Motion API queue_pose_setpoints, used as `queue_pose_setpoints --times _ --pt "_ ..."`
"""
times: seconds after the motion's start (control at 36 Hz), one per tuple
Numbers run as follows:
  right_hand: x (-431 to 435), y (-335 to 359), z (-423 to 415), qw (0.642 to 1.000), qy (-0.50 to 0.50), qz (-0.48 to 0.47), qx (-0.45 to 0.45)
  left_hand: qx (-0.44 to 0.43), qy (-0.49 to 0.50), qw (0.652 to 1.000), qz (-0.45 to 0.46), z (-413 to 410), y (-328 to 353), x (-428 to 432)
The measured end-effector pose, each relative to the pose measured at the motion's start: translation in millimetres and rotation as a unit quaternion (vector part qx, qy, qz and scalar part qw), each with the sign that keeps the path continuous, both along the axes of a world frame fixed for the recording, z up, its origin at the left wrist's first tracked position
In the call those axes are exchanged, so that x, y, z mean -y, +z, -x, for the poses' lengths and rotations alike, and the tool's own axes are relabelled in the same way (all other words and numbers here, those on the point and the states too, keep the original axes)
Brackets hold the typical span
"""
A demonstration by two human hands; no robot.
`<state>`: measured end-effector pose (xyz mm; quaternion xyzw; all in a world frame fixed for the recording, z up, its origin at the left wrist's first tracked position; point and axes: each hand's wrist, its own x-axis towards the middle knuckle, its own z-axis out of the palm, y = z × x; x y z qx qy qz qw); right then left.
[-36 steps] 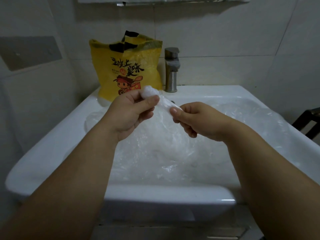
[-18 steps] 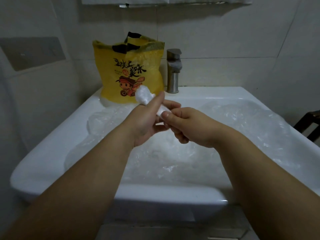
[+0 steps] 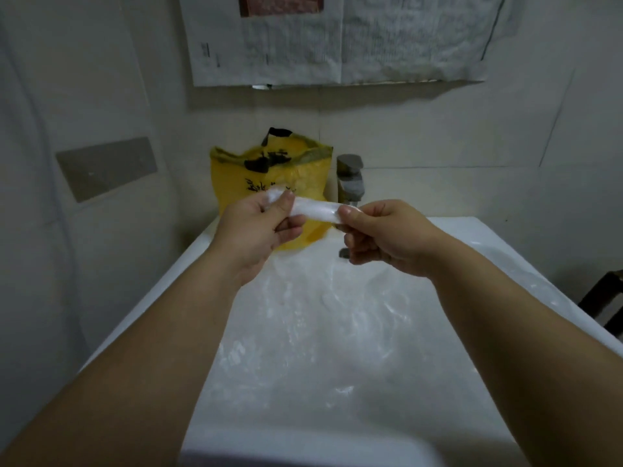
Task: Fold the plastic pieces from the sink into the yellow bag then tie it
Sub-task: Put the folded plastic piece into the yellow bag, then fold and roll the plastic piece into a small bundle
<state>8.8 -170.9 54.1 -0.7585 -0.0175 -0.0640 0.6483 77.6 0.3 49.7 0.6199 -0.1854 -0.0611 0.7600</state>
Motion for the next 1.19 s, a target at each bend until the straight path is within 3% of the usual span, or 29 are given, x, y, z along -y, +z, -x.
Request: queue_pose_setpoints --times 0.17,0.36,0.44,0.53,0.67,0.78,0.86,1.03,1.19 --pt "-7.0 28.1 -34.9 0.998 -0.043 0.028 0.043 0.043 -0.019 0.995 -0.087 -18.9 37.4 -19.6" --pt "-18.1 57.7 -76.7 0.984 -0.114 0.092 0.104 0.160 0.186 0.955 -0.166 -71.2 73.5 -39.3" --pt "-16.0 65.0 -90.5 0.977 -0.154 0.074 0.124 0.216 0.242 0.921 -0.215 -84.3 85.4 -35.6" --pt "-12.3 65.6 -105.2 0.976 -0.160 0.076 0.129 0.301 0.271 0.855 -0.323 -99.4 96.6 -23.4" --pt "-10.6 58.1 -125.2 0.968 -0.182 0.111 0.135 0.327 0.224 0.811 -0.430 -124.7 98.3 2.9" --pt "-11.9 54.5 -132.5 0.966 -0.184 0.109 0.142 0.345 0.161 0.725 -0.574 -133.3 95.1 16.1" --pt "-13.5 52.3 -131.7 0.967 -0.186 0.107 0.137 0.340 0.153 0.740 -0.559 -128.3 100.6 12.0" --pt "-17.3 47.5 -112.2 0.970 -0.192 0.083 0.127 0.346 0.218 0.824 -0.392 -98.1 103.1 -12.1" --pt "-28.0 27.8 -70.6 0.976 -0.177 0.069 0.109 0.350 0.244 0.868 -0.253 -45.5 69.3 -19.7"
